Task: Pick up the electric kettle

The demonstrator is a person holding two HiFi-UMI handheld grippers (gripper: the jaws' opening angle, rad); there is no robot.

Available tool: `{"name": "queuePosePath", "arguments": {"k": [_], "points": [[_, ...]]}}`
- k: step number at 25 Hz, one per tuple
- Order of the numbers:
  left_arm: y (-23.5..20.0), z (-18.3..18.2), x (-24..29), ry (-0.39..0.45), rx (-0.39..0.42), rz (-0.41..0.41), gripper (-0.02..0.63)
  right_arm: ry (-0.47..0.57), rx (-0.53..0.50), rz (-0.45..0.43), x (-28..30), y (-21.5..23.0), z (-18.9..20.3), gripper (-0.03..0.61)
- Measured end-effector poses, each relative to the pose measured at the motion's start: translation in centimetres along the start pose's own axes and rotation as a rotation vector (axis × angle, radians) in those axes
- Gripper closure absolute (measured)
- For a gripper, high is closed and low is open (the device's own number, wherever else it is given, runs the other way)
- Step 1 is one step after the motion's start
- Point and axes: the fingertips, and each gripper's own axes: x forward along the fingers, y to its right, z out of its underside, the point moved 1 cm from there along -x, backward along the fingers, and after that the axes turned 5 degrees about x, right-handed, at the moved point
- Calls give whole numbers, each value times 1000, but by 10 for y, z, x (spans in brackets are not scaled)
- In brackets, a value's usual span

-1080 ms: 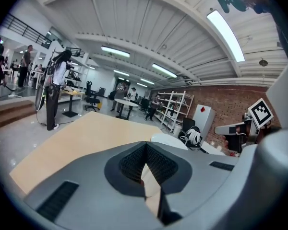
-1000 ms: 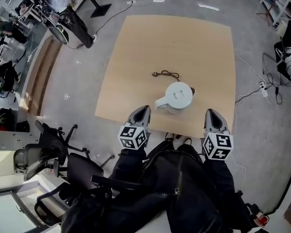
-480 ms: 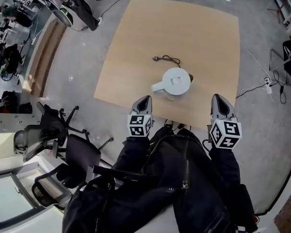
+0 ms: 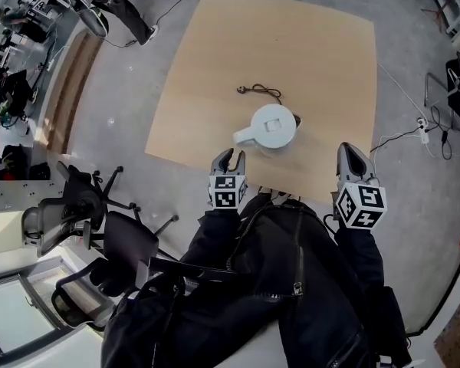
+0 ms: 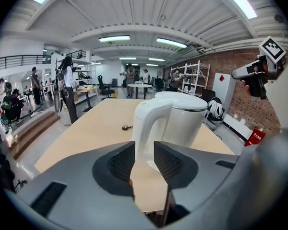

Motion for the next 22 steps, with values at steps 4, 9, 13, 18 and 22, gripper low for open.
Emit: {"name": "queuePosePath", "arguments": {"k": [4, 9, 13, 18, 22], "points": [[0, 4, 11, -28, 14, -22, 465, -5, -5, -3, 1, 3, 1, 574], [-6, 5, 23, -46, 33, -55, 442, -6, -10, 8, 3, 4, 1, 575], [-14, 1, 37, -42, 56, -99, 442, -7, -7, 29, 3, 10, 0, 574], [-18, -9, 52, -33, 54, -125, 442, -12, -3, 64, 2, 20, 0, 575], [-20, -15, 59, -26, 57, -134, 442, -14, 4, 93, -1, 27, 0, 574]]}}
